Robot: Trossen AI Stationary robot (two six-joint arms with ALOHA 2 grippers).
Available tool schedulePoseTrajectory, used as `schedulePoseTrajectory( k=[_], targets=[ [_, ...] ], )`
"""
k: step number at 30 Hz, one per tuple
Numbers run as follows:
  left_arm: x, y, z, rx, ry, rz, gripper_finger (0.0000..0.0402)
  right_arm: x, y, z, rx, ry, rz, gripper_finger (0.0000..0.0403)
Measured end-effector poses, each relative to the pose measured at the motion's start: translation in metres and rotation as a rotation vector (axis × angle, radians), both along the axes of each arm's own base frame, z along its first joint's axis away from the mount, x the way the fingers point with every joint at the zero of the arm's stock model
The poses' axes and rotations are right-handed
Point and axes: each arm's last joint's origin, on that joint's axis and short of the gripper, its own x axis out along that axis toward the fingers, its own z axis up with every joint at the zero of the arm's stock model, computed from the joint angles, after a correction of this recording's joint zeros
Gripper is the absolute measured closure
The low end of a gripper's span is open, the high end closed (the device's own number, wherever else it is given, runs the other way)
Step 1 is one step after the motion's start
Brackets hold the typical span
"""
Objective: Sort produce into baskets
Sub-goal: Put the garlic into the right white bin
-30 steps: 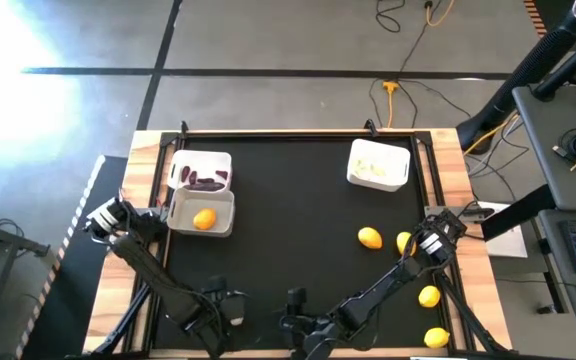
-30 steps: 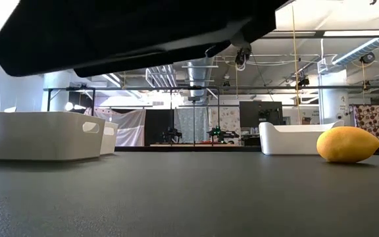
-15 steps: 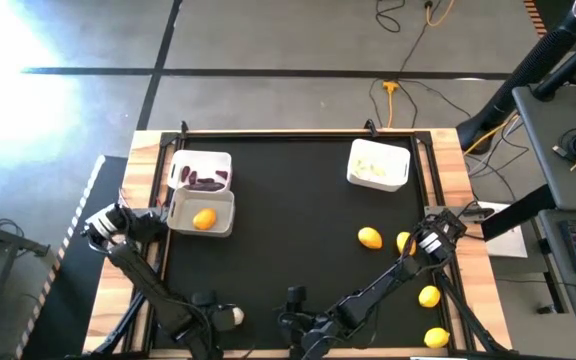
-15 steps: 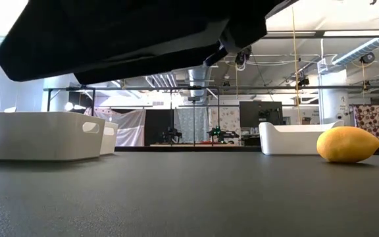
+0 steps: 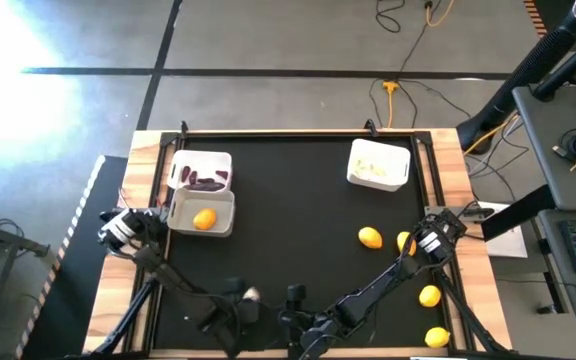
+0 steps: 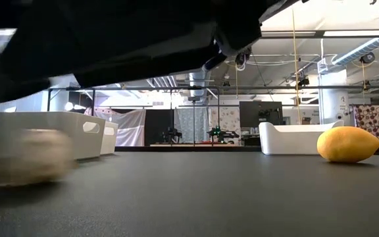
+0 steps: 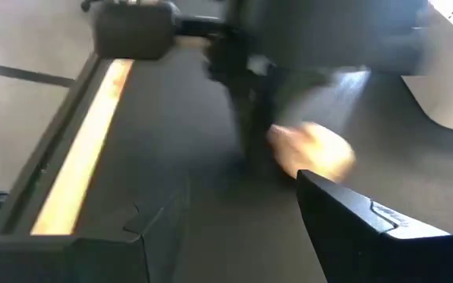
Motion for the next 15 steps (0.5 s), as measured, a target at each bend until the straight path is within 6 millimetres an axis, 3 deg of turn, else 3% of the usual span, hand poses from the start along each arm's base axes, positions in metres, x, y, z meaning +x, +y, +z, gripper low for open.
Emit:
schedulePoseTrajectory(
  k=[6, 11, 15],
  targets=[
    [0.014, 0.007, 0.009, 0.073, -0.069, -0.029, 0.0398, -0.001, -0.002, -0.002, -0.048, 0.029, 0.012, 0.0177],
    [0.008, 0.007, 0.01, 0.084, 0.006, -0.085, 0.0399, -0.001, -0.011, 0.009, -0.182, 0.066, 0.052, 0.0177],
    [-0.001, 0.01, 0.003, 0.1, 0.062, -0.093, 0.0401, 0.011, -0.032, 0.017, -0.188, 0.056, 0.004, 0.0177]
  ],
)
